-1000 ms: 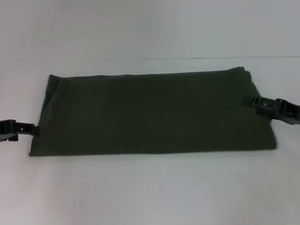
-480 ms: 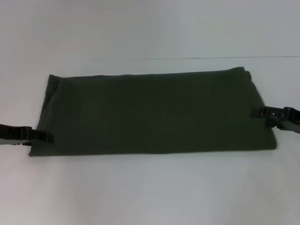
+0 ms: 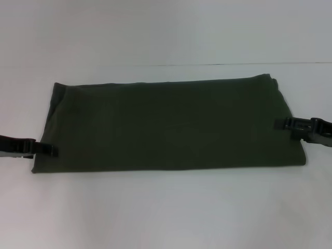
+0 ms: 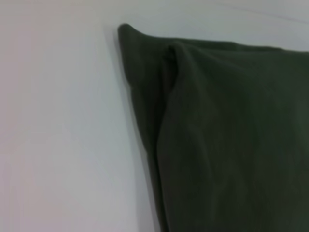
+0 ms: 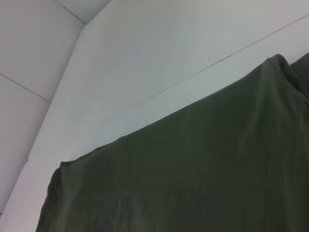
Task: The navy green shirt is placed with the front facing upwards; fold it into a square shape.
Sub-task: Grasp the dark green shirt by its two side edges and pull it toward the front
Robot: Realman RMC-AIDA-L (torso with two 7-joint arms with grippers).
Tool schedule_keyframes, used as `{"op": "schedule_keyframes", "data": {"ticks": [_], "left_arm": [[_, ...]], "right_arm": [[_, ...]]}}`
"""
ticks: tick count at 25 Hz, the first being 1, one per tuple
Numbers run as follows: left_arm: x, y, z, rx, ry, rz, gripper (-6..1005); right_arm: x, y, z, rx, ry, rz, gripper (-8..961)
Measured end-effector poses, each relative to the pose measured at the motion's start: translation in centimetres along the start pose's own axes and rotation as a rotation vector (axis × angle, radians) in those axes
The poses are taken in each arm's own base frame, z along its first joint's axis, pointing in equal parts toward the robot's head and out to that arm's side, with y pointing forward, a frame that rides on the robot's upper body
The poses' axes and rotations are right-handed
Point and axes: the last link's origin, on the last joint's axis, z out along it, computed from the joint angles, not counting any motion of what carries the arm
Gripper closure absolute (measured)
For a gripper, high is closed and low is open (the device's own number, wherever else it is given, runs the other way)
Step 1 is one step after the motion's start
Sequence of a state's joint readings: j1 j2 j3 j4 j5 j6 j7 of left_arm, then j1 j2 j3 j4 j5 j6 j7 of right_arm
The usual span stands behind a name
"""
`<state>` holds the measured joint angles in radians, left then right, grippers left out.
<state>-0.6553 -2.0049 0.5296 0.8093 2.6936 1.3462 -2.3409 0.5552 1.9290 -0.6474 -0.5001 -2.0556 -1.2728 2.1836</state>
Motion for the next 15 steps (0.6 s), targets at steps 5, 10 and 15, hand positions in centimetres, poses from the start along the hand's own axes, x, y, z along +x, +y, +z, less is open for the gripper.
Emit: {"op": "schedule_keyframes", "data": {"ticks": [5,10,15], "left_arm": [[-0.27,0.38,0.59,-0.004,-0.023,0.009,234],[-0.34,0.57,0.71,-0.012,-0.032,0.008,239],[-0.48,0.75,0.86,-0.011,-0.05,0.018,243]], "right_arm": [[0.08,-0.08,-0.04,0.002,-0.001,0.002,37],[0.21,-0.18,-0.14,0.003,-0.001,0.005,37],[0.27,-0.26,-0.2,0.004,-0.003,0.007,36]]}}
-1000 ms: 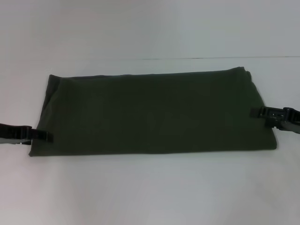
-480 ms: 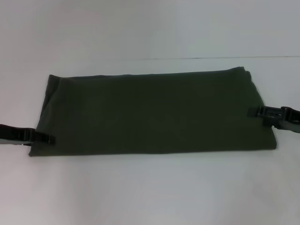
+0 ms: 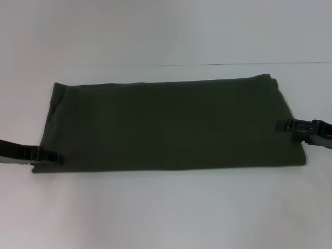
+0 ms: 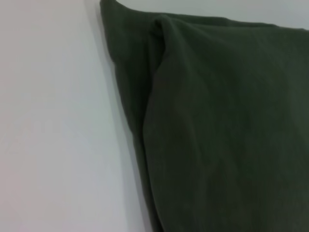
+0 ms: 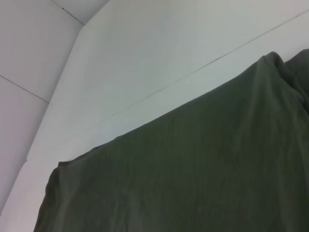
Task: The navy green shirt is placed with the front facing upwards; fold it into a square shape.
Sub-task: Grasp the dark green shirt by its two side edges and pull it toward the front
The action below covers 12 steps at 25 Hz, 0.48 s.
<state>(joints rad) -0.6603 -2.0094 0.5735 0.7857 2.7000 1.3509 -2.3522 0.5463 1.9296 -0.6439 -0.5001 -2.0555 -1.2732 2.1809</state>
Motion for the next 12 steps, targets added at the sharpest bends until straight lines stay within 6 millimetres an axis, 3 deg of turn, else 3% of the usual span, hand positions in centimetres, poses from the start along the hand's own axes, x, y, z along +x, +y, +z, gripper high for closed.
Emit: {"op": "schedule_keyframes", "data": {"ticks": [5,12], "left_arm": [[0.11,0.05,0.09,0.016,-0.015,0.02,247],[0.28,-0.08,0.05,0.026,-0.005,0.029,532]], "right_arm": [[0.0,-0.01,-0.02,0.0,-0.001,0.002,36],[0.02,-0.06,-0.07,0.001,-0.002,0.008,37]]}}
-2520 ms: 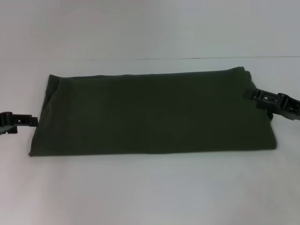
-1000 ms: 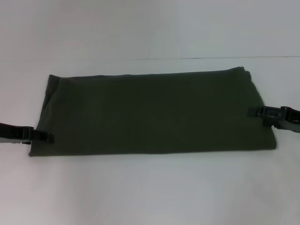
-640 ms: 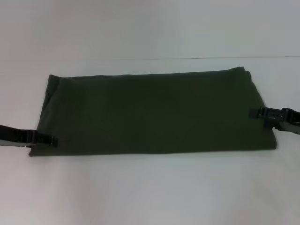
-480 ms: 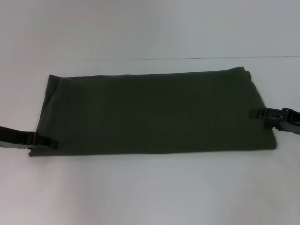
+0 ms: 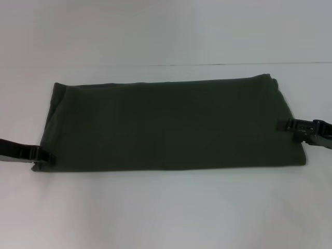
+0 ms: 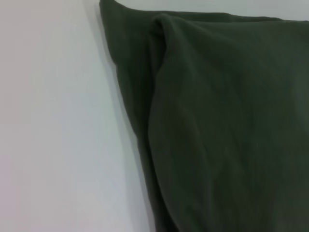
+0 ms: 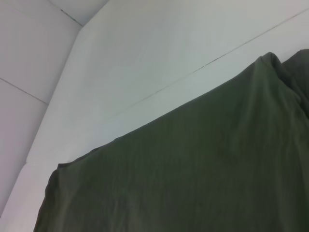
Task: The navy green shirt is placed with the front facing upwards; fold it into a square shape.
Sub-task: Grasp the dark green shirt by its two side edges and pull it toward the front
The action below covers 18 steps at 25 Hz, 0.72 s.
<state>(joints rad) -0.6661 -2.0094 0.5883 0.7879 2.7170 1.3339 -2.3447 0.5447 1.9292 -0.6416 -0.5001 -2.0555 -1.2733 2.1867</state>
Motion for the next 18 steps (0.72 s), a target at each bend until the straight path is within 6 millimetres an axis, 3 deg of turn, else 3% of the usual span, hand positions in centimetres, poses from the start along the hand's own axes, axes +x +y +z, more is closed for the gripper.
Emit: {"op": "schedule_keyframes", "data": {"ticks": [4,9,12,15,18], "left_arm": [[0.1,0.1,0.0,0.003,-0.002,0.002,701],[0.4,0.1,0.0,0.01,0.005,0.006,843],[0.6,0.0,-0.1,0.013,0.008,0.008,929],[0.7,0.0,-0.2,0.013,0.01,0.012,972],[0.8,0.1,-0.2,0.011,0.014,0.014,1001]], "right_arm": [[-0.1,-0.1,-0.2,0.003,-0.001,-0.001,37],[-0.8,0.5,-0.5,-0.017,0.018,-0.006,38],[-2.3,1.0,-1.6,-0.005,0.038,0.022,38],[-5.2,1.7,-3.5,0.082,0.075,0.069,38],[-6.3,2.1,-4.1,0.137,0.129,0.072,37]]}}
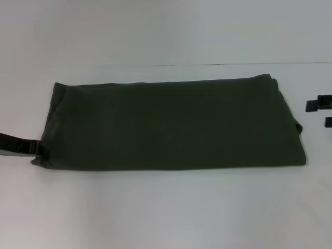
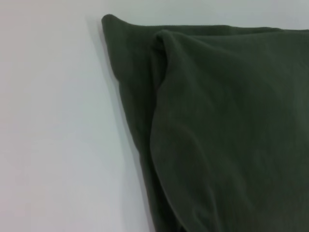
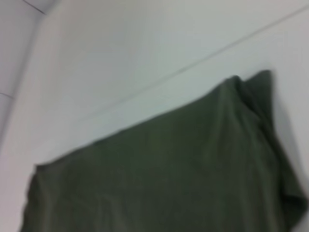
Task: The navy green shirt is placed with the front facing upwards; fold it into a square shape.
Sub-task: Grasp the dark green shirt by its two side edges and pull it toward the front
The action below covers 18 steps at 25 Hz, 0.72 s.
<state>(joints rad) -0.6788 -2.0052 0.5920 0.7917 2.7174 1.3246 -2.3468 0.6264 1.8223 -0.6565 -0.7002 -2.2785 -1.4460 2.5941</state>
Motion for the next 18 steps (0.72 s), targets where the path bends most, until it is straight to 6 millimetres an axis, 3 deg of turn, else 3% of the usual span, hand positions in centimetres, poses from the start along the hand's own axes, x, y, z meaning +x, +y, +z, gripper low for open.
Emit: {"op": "schedule_keyframes", "data": {"ticks": [6,18], "left_arm": [[0.1,0.2,0.0,-0.006,-0.001,0.006,1000],[0.3,0.3,0.0,-0.007,0.004,0.021,998]], "right_arm": [[-1.1,0.6,-0.4,0.168,0.114,-0.032,42],[0.4,1.0,4.0,0.246,0.187,-0.085,41]]}}
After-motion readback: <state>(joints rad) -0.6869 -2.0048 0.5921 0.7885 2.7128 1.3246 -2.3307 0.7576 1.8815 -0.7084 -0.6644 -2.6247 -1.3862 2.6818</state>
